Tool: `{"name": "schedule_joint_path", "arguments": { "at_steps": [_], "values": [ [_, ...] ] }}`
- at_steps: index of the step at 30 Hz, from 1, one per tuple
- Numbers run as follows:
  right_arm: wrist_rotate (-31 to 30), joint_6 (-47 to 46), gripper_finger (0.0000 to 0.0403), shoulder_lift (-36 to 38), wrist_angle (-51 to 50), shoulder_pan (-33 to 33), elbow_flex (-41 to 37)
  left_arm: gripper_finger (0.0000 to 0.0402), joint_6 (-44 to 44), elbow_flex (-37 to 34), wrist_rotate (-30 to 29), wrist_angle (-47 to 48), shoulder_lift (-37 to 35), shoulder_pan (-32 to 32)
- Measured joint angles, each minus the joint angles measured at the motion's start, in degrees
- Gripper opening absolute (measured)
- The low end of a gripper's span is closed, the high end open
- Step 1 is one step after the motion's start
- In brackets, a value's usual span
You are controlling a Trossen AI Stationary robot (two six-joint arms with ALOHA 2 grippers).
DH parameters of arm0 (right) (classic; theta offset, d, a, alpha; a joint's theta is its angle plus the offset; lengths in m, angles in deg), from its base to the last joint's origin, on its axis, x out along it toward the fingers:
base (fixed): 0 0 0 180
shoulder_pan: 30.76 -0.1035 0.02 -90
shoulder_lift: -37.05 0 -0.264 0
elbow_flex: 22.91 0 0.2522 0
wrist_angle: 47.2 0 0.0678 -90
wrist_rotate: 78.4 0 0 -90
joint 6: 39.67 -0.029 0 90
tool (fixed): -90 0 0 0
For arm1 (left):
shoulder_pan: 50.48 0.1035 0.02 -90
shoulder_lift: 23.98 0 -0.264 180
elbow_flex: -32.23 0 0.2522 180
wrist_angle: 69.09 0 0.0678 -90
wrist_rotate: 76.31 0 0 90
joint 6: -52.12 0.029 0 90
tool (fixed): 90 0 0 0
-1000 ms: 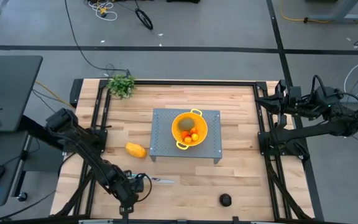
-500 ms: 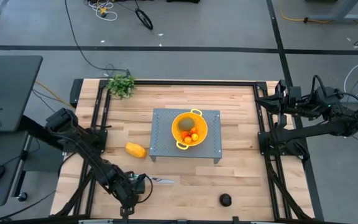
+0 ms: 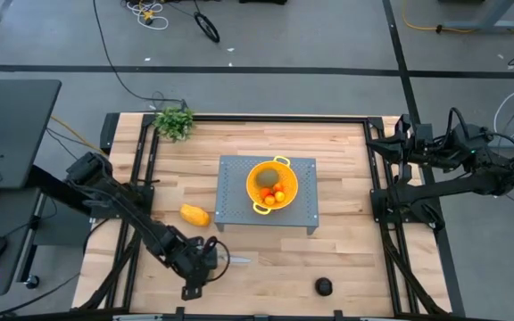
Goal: Pick & Place Fruit
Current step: Put the kiwi into the strainer bowl on the shelf
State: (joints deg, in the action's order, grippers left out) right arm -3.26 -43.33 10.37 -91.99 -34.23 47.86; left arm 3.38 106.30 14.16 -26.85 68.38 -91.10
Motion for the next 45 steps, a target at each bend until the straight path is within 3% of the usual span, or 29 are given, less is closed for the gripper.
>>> {"name": "schedule_joint_path", "arguments": {
  "at_steps": [16,32,40,45],
  "values": [
    [0.0,0.1,0.0002,0.0,0.0,0.0,0.0,0.0225,4.1,0.2,0.3,0.4,-0.6,3.1],
    [0.0,1.6,0.0002,0.0,0.0,0.0,0.0,0.0221,15.5,5.8,0.3,7.1,-2.0,9.1],
    [-0.1,1.6,0.0002,0.0,0.0,0.0,0.0,0.0226,16.1,6.0,0.3,8.3,-5.2,10.0],
    [-0.1,1.6,0.0002,0.0,0.0,0.0,0.0,0.022,16.4,6.6,-3.0,10.4,-8.8,10.3]
  ]
}}
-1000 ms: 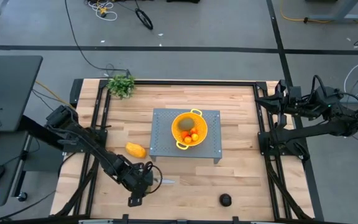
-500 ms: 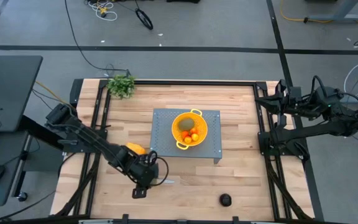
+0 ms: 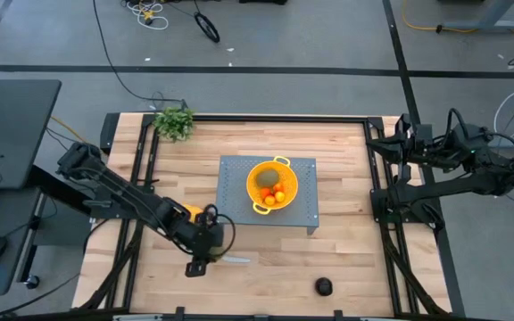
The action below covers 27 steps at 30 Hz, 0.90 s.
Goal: Pick & Place Fruit
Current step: Put the kiwi into the strainer bowl on the shelf
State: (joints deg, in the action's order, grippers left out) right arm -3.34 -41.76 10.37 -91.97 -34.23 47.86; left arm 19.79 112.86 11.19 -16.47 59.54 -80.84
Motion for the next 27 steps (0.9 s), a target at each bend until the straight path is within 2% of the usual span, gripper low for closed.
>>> {"name": "schedule_joint_path", "arguments": {
  "at_steps": [11,27],
  "values": [
    [0.0,0.0,0.0002,0.0,0.2,0.0,0.0,0.022,1.8,0.0,-5.8,1.2,-7.2,3.4],
    [0.0,0.0,0.0002,0.0,0.4,0.0,0.0,0.022,9.4,1.2,-3.3,1.4,-8.0,7.9]
  ]
}}
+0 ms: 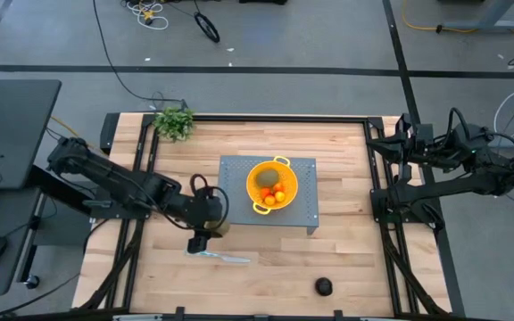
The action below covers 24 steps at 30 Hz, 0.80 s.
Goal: Pick & Place Fruit
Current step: Put the kiwi into the strainer bowl on the shelf
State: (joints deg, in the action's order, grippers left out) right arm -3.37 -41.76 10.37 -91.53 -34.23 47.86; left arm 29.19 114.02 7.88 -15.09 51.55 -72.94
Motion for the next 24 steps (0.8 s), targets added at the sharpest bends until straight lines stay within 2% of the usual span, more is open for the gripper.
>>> {"name": "schedule_joint_path", "arguments": {
  "at_steps": [11,24],
  "values": [
    [0.0,0.0,0.0002,0.0,0.0,0.0,0.0,0.0219,8.5,6.9,1.8,2.8,0.0,4.5],
    [0.0,0.0,0.0002,0.0,0.0,0.0,0.0,0.0219,9.0,7.6,2.2,3.1,0.0,5.8]
  ]
}}
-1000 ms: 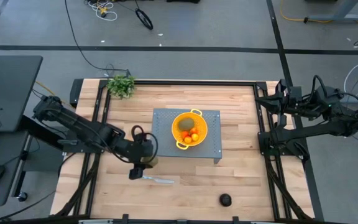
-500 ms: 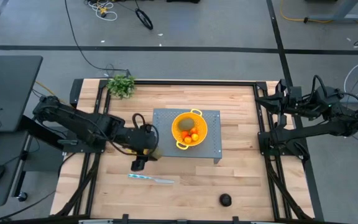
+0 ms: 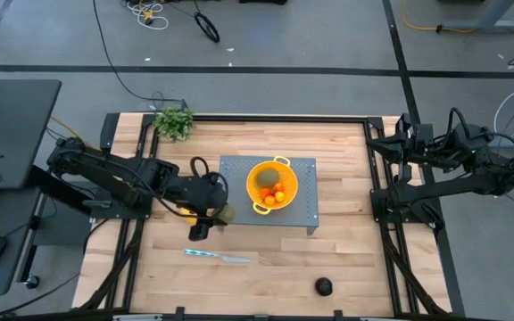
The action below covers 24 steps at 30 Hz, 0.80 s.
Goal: Pick & Place Fruit
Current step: Put the kiwi into the strainer bowl on the shelf
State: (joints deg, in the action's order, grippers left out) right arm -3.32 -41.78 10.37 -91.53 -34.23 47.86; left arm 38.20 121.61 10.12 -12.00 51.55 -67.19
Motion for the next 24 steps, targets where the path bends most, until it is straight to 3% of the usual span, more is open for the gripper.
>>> {"name": "schedule_joint_path", "arguments": {
  "at_steps": [24],
  "values": [
    [0.0,0.0,0.0002,-0.3,1.7,0.0,0.0,0.0219,5.7,0.0,0.2,6.6,-6.5,10.6]
  ]
}}
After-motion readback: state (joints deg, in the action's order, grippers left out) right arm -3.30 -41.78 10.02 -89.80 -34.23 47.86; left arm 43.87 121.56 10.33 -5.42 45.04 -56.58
